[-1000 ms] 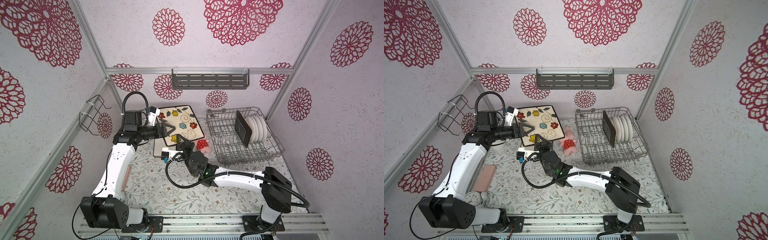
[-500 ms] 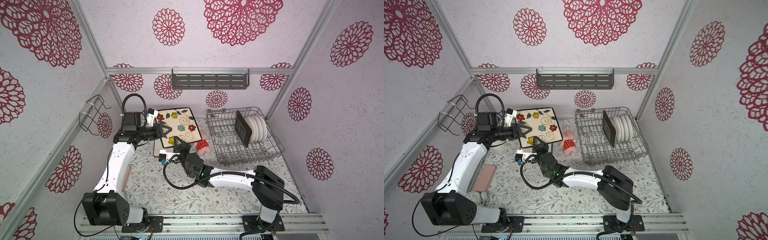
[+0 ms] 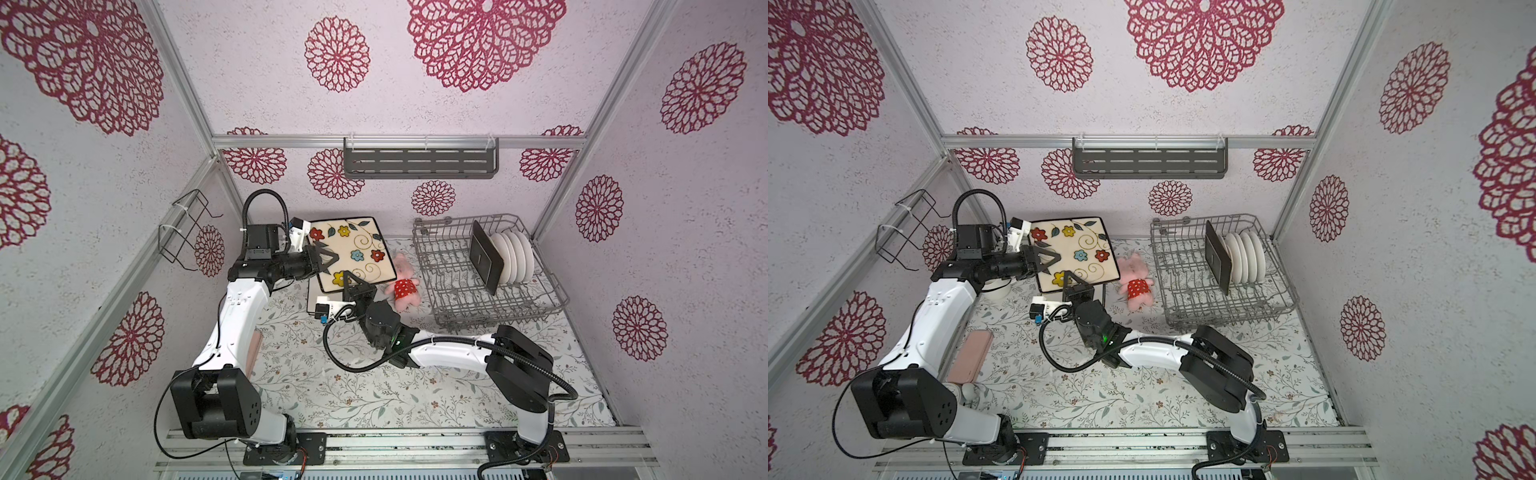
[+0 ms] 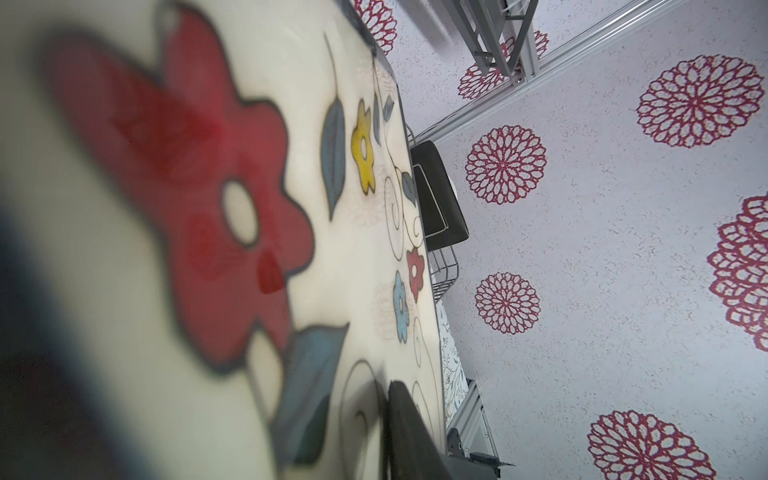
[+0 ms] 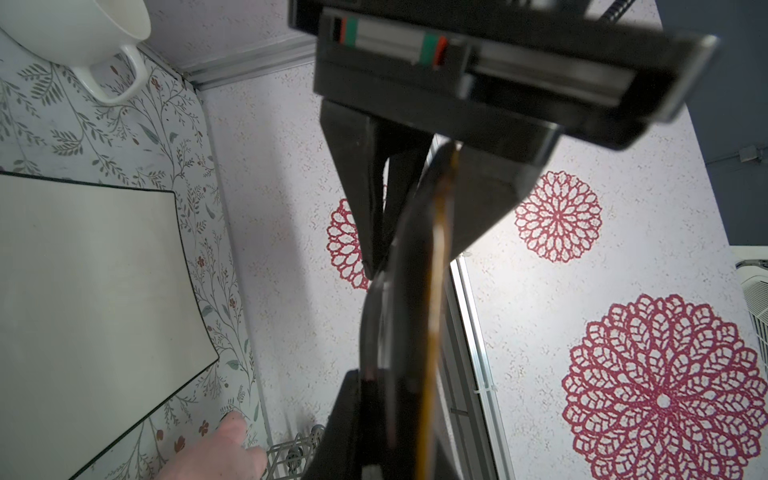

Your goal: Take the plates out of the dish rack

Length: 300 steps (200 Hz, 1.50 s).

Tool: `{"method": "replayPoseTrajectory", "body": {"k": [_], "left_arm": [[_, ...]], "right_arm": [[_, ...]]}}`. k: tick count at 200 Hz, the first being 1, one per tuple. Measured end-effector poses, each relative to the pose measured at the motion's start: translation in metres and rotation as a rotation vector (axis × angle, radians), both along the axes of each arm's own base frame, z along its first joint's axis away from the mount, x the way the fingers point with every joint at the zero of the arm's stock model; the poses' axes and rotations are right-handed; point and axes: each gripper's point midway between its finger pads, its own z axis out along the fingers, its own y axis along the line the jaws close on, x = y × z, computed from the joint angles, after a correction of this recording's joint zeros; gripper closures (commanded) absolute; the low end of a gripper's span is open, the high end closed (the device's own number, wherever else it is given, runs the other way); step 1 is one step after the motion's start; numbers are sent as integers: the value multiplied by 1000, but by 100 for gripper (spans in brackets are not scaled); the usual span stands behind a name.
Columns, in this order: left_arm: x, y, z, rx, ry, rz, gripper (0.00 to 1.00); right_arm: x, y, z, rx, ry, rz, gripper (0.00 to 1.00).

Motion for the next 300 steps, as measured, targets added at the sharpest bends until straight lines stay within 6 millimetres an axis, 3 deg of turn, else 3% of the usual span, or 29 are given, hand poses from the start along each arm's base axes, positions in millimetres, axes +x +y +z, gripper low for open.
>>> {"method": "replayPoseTrajectory", "body": {"k": [87,132,205,243,262,300], "left_arm": [[8,8,-5,8,24,26,100],[9,8,-4,20,-1,18,100],[10,14,-4,17,-3,29,100],[18,33,-16,8,48,84,100],[23,38,-23,22,57,96,100],[41,68,-55,136,77,161,100]], "right_arm": [[5,5,-6,49,15,39,85],[3,6,-6,90,27,64,53],[1,2,-6,137,27,77,38],[-12,-12,-17,124,119,125,24],[-19,-24,-19,132,187,146,22],[-15,-69,32,329,280,158,20]]}}
